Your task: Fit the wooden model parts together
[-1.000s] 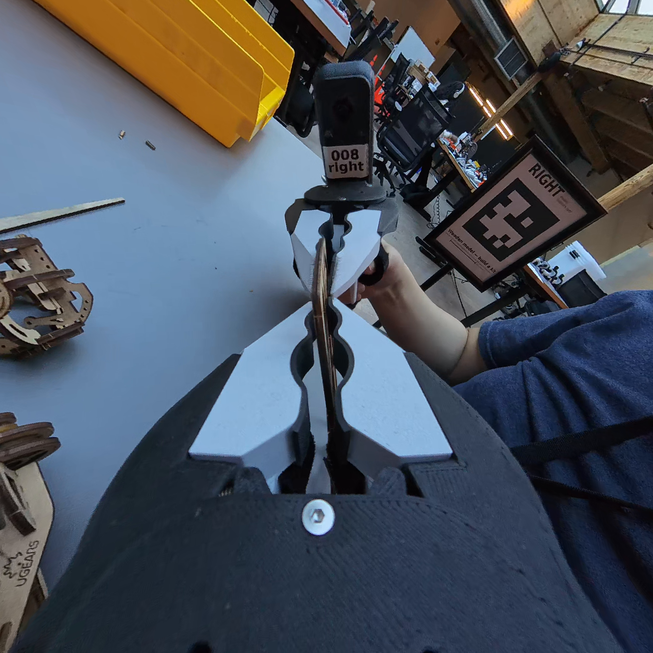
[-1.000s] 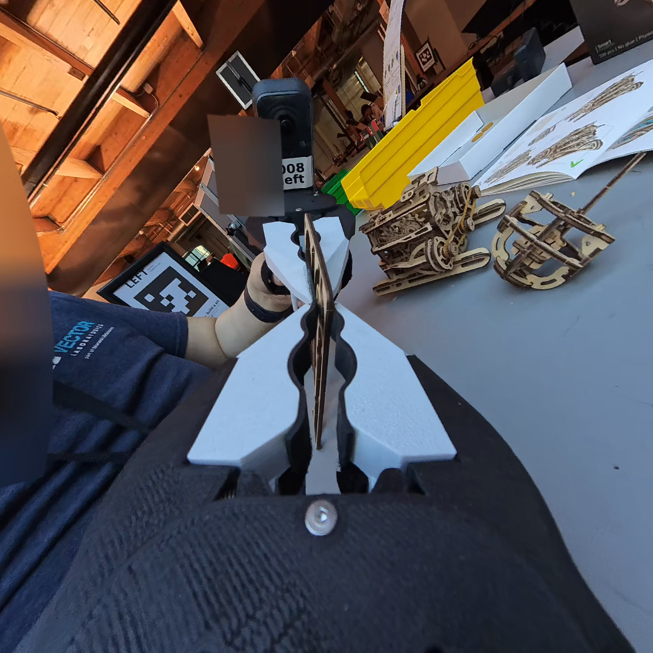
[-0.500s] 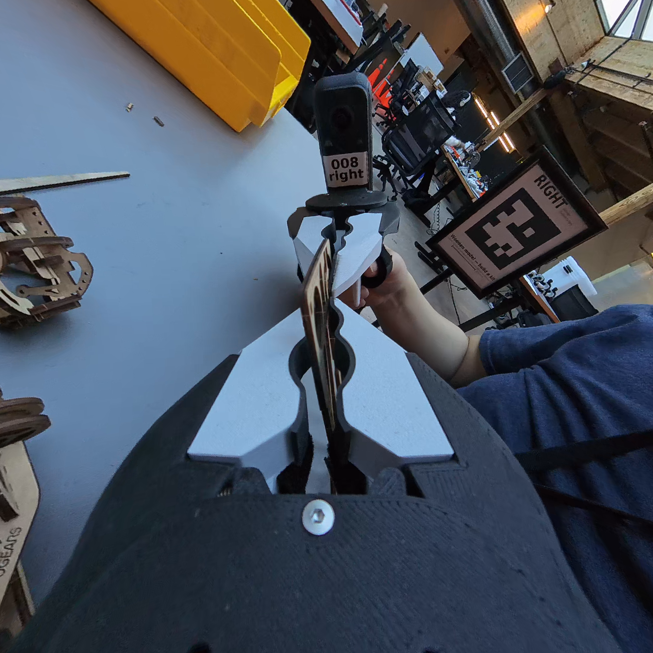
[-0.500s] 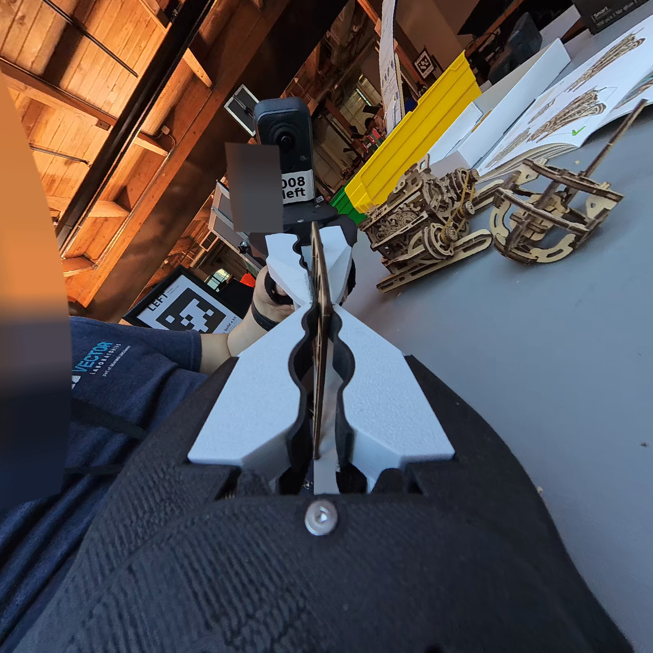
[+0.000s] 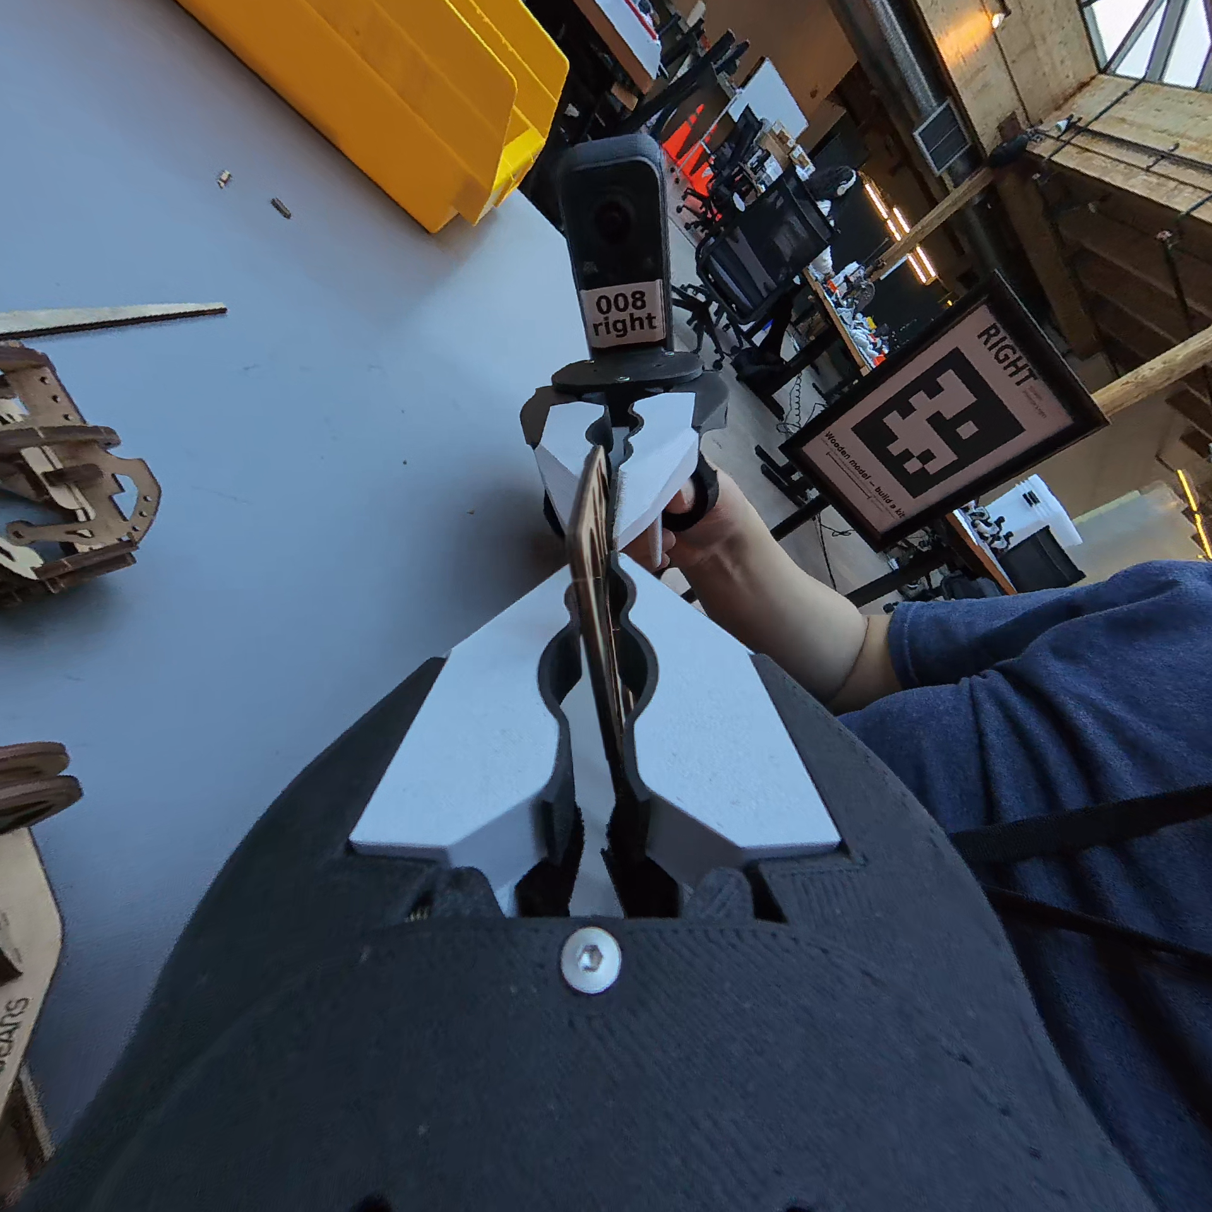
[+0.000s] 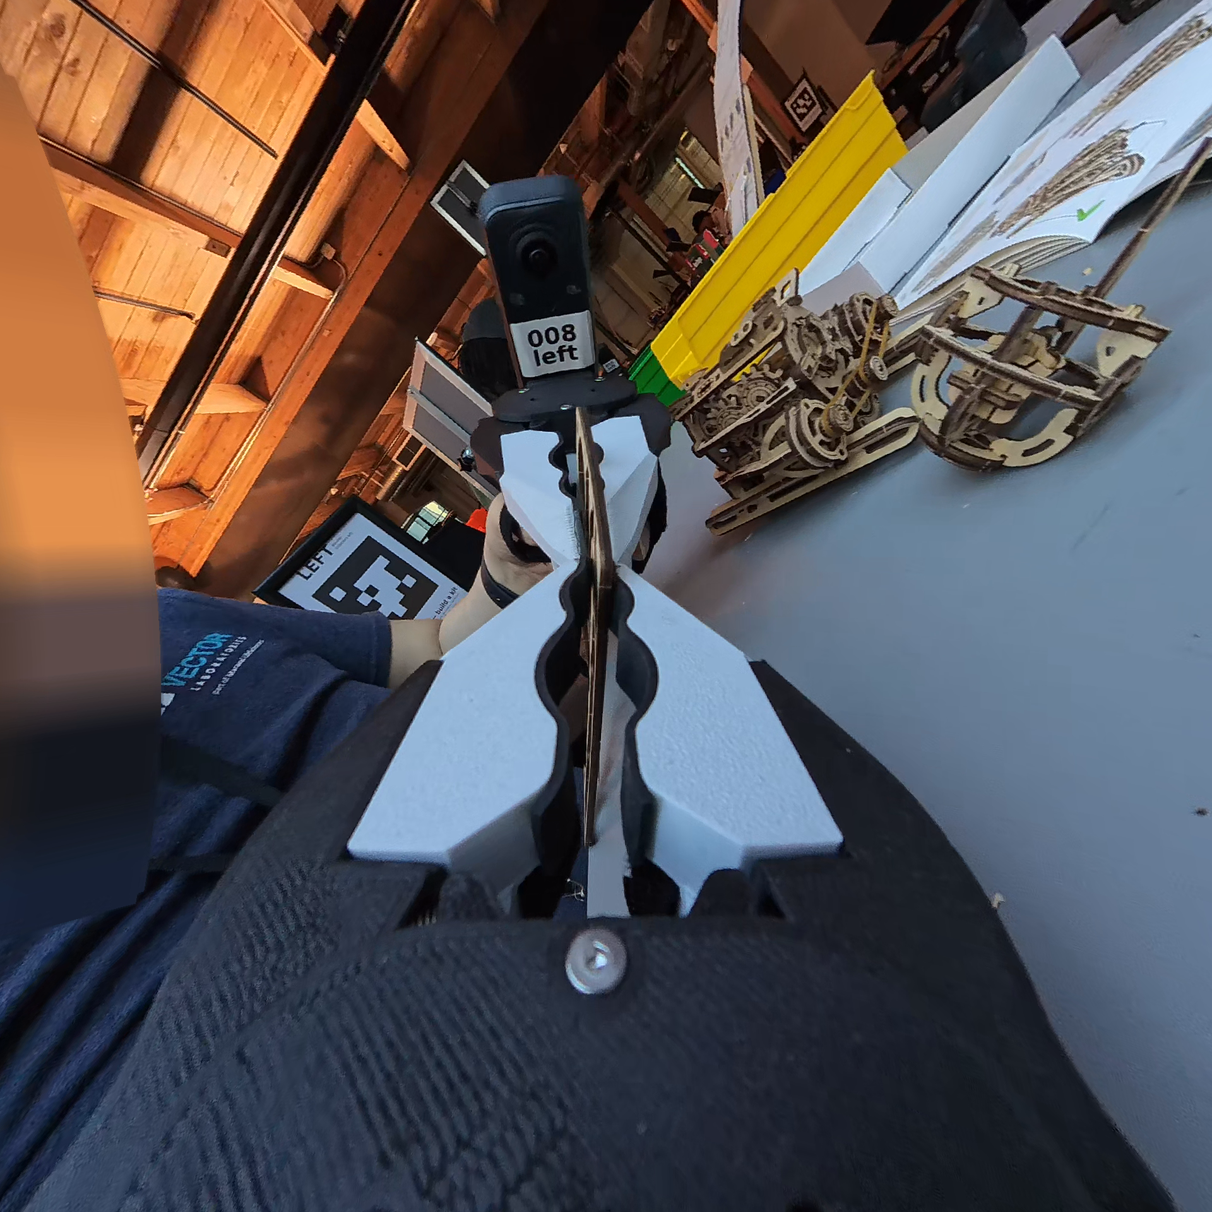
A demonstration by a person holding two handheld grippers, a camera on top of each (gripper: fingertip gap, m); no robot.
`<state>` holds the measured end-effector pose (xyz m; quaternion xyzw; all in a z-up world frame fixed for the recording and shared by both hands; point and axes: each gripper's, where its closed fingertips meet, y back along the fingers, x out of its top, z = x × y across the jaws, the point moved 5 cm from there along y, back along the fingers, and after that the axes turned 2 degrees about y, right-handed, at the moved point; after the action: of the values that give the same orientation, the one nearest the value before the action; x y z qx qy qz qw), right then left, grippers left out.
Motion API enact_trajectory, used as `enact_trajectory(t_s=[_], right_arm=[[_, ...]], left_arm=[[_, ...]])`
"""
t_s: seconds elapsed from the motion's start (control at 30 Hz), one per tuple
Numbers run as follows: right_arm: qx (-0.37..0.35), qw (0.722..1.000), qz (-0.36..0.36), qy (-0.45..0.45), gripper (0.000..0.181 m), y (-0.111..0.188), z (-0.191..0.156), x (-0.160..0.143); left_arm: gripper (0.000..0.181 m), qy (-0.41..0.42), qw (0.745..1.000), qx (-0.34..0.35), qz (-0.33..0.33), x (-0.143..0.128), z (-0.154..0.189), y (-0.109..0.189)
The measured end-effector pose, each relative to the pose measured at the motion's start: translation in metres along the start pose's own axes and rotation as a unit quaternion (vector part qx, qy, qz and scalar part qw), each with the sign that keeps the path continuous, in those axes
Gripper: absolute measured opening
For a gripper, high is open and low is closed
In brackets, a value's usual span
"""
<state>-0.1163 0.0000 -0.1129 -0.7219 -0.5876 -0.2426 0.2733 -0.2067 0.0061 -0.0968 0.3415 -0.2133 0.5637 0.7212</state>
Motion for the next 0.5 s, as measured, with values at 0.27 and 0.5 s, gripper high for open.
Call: enact_trajectory(t_s=[0.27, 0.5], right_arm=[[-0.024, 1.000, -0.006, 0.000, 0.000, -0.0010, 0.0053, -0.0025], [-0.021, 1.000, -0.011, -0.003, 0.000, -0.0019, 0.0052, -0.0041]], left_arm=[[0.009, 0.002, 1.000, 0.029, -0.009, -0.0028, -0.0086, -0.0003], [0.005, 0.010, 1.000, 0.011, -0.006, -0.0052, -0.0079, 0.0006]])
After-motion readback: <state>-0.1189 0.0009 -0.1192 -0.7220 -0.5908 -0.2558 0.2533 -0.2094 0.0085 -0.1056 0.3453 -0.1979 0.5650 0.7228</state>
